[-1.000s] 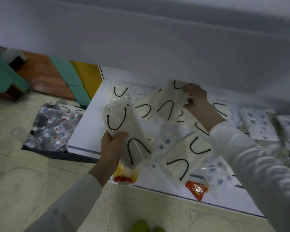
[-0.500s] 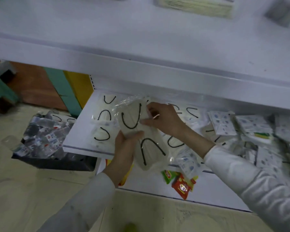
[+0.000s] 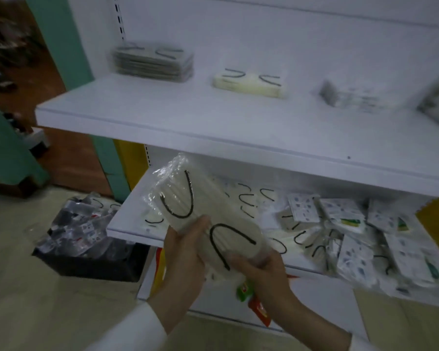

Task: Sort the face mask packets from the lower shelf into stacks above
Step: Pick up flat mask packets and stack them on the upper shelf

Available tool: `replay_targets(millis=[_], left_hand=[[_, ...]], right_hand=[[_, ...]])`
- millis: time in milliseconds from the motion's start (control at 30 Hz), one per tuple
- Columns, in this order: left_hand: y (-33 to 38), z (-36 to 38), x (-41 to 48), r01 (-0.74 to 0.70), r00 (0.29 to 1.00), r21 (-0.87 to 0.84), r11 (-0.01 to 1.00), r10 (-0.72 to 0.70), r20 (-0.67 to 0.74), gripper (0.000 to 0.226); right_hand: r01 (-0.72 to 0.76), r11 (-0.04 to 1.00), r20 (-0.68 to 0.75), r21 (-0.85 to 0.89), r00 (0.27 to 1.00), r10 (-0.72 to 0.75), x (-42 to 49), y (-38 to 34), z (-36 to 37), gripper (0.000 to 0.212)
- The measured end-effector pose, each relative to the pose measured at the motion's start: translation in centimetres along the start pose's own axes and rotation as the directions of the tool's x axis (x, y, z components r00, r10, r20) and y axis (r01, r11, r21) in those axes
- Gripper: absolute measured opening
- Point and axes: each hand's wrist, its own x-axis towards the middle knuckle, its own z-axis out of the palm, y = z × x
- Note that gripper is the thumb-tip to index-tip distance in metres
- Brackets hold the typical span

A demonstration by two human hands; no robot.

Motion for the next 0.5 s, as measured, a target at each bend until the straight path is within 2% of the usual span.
replay_targets(millis=[67, 133, 167, 267, 300, 400, 500], left_hand=[[1.9, 0.8, -1.5, -0.003, 0.995, -0.019, 1.000, 0.005, 0.103, 0.050], [4.4, 1.6, -2.1, -0.012, 0.975, -0.032, 0.999, 0.018, 0.221, 0.069], [5.8, 2.2, -2.2, -0.048, 0.965, -0.034, 0.998, 0.055, 0.258, 0.074], [10.3, 4.5, -1.1, -0.207, 0.914, 0.006, 0.978, 0.191, 0.358, 0.039], [11.8, 5.7, -0.2, -0.281, 0.898, 0.062, 0.958, 0.240, 0.368, 0.039], [16.1, 9.2, 3.6, -0.488, 0.837, 0.253, 0.835, 0.367, 0.405, 0.051], [18.0, 11.8, 7.1, -0.556, 0.818, 0.495, 0.667, 0.335, 0.467, 0.052]], right_hand=[[0.068, 0.997, -0.066, -0.047, 0.995, -0.071, -0.6, -3.0, 0.0, 0.021], [0.137, 0.983, -0.043, -0.120, 0.989, -0.143, -0.5, -6.5, -1.1, 0.041], [0.163, 0.978, -0.050, -0.129, 0.984, -0.171, -0.3, -8.6, -1.7, 0.044], [0.274, 0.938, -0.095, -0.212, 0.950, -0.299, 1.8, -14.1, -4.2, 0.045], [0.302, 0.917, -0.101, -0.259, 0.936, -0.337, 2.6, -16.1, -4.7, 0.046], [0.366, 0.863, -0.077, -0.347, 0.906, -0.415, 6.1, -20.7, -6.9, 0.034], [0.358, 0.834, -0.036, -0.420, 0.912, -0.409, 10.0, -22.5, -8.7, 0.022]])
